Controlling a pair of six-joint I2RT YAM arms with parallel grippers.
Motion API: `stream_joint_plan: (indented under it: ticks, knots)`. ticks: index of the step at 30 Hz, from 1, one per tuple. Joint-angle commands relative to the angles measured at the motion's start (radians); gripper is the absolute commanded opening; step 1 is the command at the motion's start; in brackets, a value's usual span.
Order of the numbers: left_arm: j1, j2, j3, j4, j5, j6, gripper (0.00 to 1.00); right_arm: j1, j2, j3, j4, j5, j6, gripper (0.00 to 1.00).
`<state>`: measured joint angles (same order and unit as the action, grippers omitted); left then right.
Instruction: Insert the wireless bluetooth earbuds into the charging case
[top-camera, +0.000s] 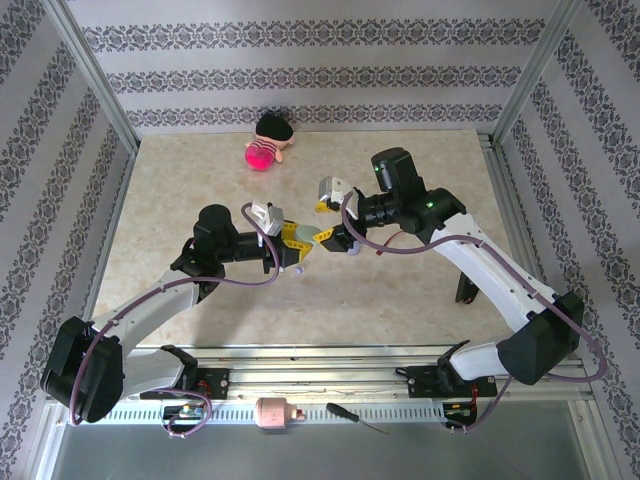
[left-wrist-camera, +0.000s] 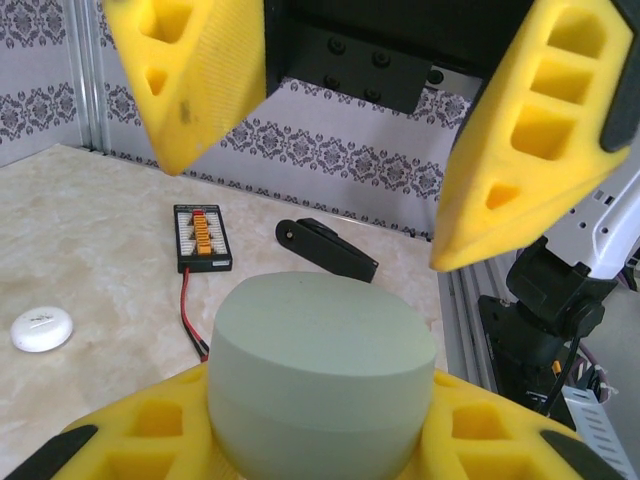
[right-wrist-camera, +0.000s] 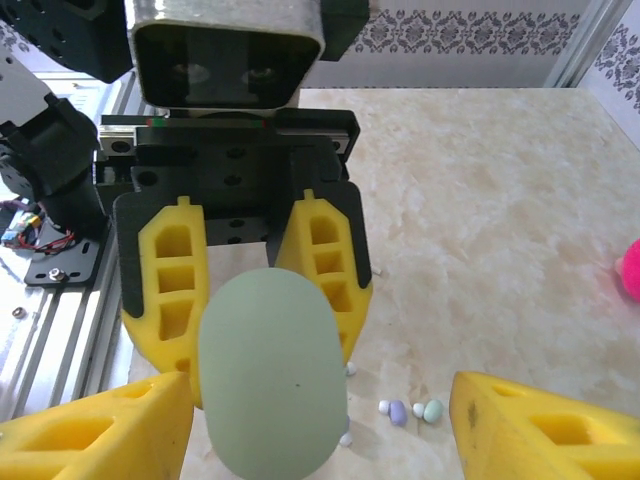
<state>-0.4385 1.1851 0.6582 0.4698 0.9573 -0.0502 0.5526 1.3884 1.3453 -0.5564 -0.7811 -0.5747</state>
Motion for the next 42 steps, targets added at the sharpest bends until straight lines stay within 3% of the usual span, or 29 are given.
stream_joint_plan:
  ticks: [1,16,42]
  knots:
    - [-0.005,-0.004,-0.006,0.088,0.007,-0.036,0.30,0.011,-0.001,-0.011,-0.018,-0.044,-0.015,0.68]
    - [-0.006,-0.010,-0.005,0.111,0.004,-0.071,0.30,0.020,0.024,-0.005,-0.014,0.019,-0.024,0.68]
    - [-0.005,-0.011,-0.037,0.128,0.014,-0.062,0.30,-0.025,-0.029,-0.044,0.167,0.148,0.138,0.67]
